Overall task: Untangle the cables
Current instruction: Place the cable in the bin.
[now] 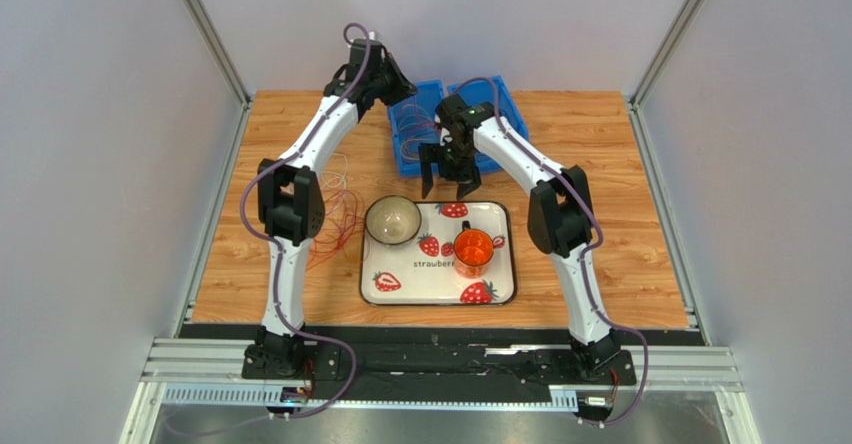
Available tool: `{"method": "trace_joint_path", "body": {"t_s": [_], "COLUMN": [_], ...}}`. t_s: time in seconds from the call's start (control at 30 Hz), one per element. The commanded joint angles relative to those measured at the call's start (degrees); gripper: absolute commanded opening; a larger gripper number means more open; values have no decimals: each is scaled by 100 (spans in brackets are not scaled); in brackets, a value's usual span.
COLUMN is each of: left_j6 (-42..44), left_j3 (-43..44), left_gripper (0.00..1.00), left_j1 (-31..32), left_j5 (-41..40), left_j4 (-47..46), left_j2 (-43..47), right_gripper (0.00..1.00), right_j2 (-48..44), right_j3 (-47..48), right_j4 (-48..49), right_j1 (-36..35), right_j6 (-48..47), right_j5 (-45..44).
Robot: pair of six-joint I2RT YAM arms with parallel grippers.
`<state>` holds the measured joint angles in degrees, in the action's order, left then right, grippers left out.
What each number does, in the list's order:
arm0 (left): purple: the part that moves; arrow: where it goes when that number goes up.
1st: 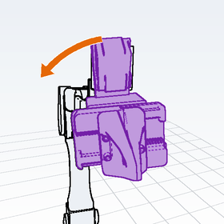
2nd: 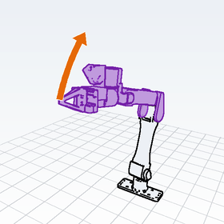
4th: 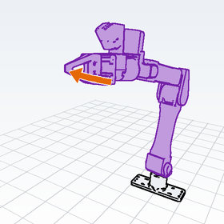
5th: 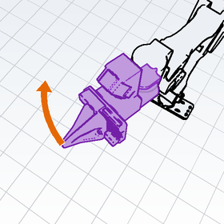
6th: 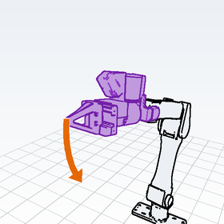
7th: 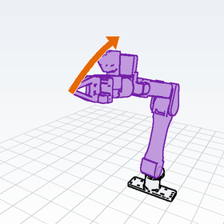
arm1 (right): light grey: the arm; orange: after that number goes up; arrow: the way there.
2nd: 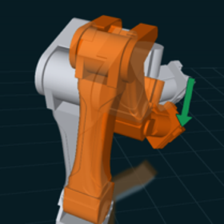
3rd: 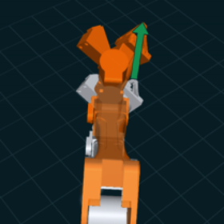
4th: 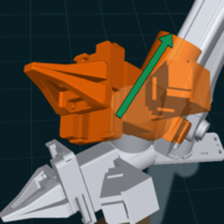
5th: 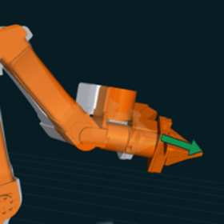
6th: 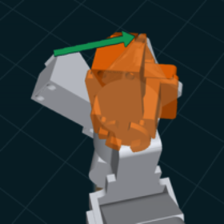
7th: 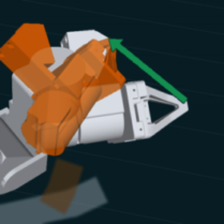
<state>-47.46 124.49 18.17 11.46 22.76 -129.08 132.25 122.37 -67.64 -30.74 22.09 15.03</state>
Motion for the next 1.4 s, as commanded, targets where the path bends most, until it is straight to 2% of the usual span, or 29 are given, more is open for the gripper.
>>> {"method": "trace_joint_path", "body": {"t_s": [0.0,0.07,0.17,0.23,0.33,0.43,0.6,0.63,0.7,0.73,0.9,0.93,1.0,1.1,1.23,1.37], "left_j6": [44,88,132,106,140,351,571,693,860,914,1379,1424,1494,1512,1608,1644], "left_j3": [339,339,226,-326,-697,-366,242,408,550,559,454,454,454,340,-160,-1056], "left_gripper": [0,0,0,0,0,0,0,3,19,36,66,70,71,72,73,73], "left_j1": [-68,-68,-68,-68,-68,-68,-68,-68,-68,-51,19,28,28,37,28,28], "left_j5": [5,13,23,23,-91,-75,40,66,189,233,58,49,23,-21,-153,-355], "left_j4": [53,0,-53,-446,-738,-659,-467,-414,-352,-343,-167,-132,-1,192,413,536], "left_j2": [-337,-399,-417,-250,-12,-187,-724,-785,-873,-865,-514,-452,-285,-4,610,1636], "right_gripper": [94,100,100,100,99,99,98,98,98,97,92,90,87,80,55,40], "right_j2": [-779,-858,-876,-745,-447,-593,-1297,-1420,-1736,-1842,-2527,-2554,-2433,-2090,-1589,-1404], "right_j3": [59,226,481,577,928,930,325,227,-27,-133,-1266,-1659,-1865,-1691,-1391,-1180], "right_j4": [-232,-311,-250,-6,-231,-119,303,373,453,610,1664,2084,2394,2457,2466,2483], "right_j1": [-46,-46,-37,-20,-11,-11,94,121,200,226,542,586,701,877,930,991], "right_j6": [-222,-231,-214,-196,-187,-126,-73,-73,-108,-134,-143,-126,-143,-82,-143,-222], "right_j5": [-17,-122,-447,-440,-316,-386,-571,-606,-659,-781,-1160,-1212,-1265,-1196,-1080,-1309]}}
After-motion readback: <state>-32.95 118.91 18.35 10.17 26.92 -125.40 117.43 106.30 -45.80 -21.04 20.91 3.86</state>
